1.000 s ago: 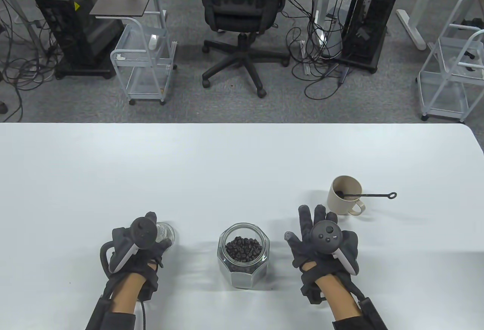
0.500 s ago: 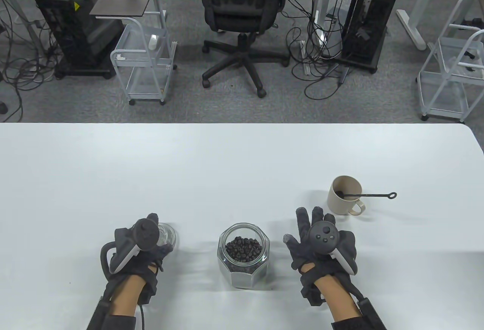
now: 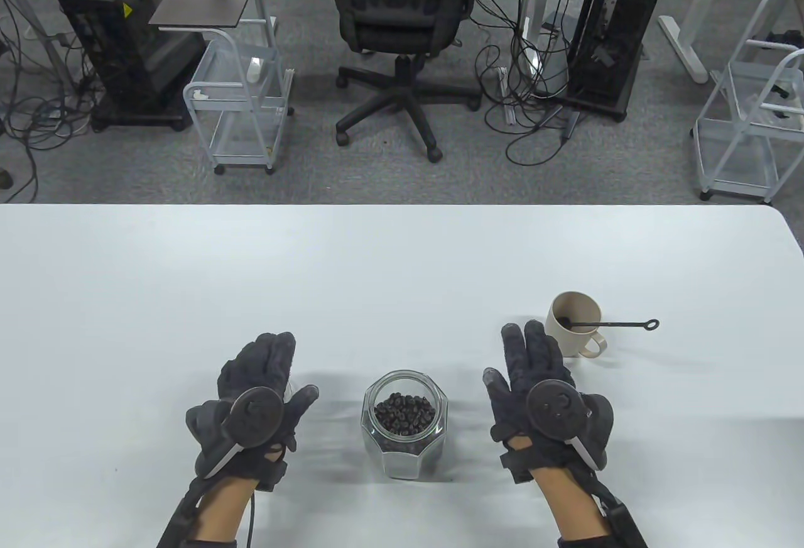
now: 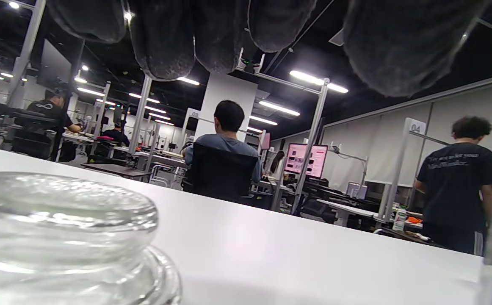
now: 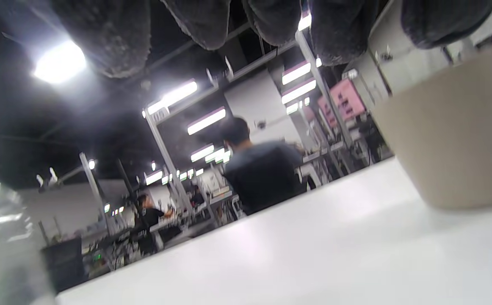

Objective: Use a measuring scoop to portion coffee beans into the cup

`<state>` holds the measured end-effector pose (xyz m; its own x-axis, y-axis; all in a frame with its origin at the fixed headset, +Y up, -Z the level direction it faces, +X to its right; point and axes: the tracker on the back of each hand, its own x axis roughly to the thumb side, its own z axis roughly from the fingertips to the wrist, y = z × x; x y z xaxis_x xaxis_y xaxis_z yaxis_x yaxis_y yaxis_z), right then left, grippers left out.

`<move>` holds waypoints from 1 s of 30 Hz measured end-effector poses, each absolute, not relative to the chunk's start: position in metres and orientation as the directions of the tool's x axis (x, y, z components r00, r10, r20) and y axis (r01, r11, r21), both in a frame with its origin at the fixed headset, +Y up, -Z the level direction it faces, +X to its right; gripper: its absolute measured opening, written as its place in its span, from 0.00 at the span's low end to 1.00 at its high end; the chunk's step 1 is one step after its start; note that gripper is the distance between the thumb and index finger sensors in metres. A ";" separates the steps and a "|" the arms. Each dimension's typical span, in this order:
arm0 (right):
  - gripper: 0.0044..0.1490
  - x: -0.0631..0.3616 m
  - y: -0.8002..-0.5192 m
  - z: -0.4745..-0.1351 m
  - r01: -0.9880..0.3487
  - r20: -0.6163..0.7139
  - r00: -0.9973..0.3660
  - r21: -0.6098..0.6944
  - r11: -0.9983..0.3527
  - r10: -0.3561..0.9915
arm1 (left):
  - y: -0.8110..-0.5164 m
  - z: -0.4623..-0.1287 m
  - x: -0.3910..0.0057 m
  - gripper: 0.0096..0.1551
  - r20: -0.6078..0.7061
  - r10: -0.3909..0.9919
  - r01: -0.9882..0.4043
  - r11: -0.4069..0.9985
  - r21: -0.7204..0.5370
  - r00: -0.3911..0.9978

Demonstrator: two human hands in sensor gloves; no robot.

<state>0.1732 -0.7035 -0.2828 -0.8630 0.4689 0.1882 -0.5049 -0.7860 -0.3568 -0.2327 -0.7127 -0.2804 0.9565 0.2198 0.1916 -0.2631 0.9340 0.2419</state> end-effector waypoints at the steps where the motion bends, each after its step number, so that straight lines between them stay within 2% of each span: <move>1: 0.44 0.178 -0.699 -0.282 -0.491 0.180 -0.871 -0.391 -0.779 0.458 | -0.712 -0.279 -0.231 0.52 0.202 0.221 -0.267 0.933 0.241 0.954; 6: 0.42 0.212 -0.690 -0.281 -0.441 0.083 -0.883 -0.486 -0.754 0.463 | -0.712 -0.278 -0.228 0.52 0.221 0.233 -0.284 0.929 0.236 0.947; 9: 0.39 0.233 -0.691 -0.285 -0.353 0.006 -0.911 -0.525 -0.774 0.412 | -0.712 -0.279 -0.230 0.52 0.213 0.238 -0.286 0.931 0.228 0.948; 15: 0.36 0.242 -0.703 -0.301 -0.191 -0.134 -0.952 -0.442 -0.876 0.275 | -0.714 -0.282 -0.236 0.51 0.203 0.269 -0.309 0.928 0.207 0.942; 19: 0.34 0.239 -0.716 -0.319 -0.110 -0.140 -0.975 -0.374 -0.921 0.174 | -0.714 -0.282 -0.238 0.51 0.200 0.273 -0.311 0.930 0.193 0.941; 24: 0.34 0.235 -0.732 -0.334 -0.078 -0.149 -0.980 -0.328 -0.942 0.133 | -0.714 -0.283 -0.238 0.51 0.209 0.290 -0.329 0.925 0.189 0.934; 27: 0.34 0.232 -0.737 -0.341 -0.050 -0.140 -0.985 -0.337 -0.940 0.103 | -0.713 -0.284 -0.238 0.51 0.215 0.283 -0.324 0.926 0.191 0.935; 30: 0.30 0.230 -0.735 -0.342 -0.023 -0.130 -0.988 -0.398 -0.917 0.081 | -0.713 -0.285 -0.239 0.51 0.211 0.294 -0.334 0.923 0.192 0.932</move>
<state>0.2296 -0.7347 -0.3421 -0.9881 0.0811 -0.1305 -0.0227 -0.9169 -0.3985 -0.2390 -0.7128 -0.2851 0.9322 0.2939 0.2113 -0.3343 0.9228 0.1917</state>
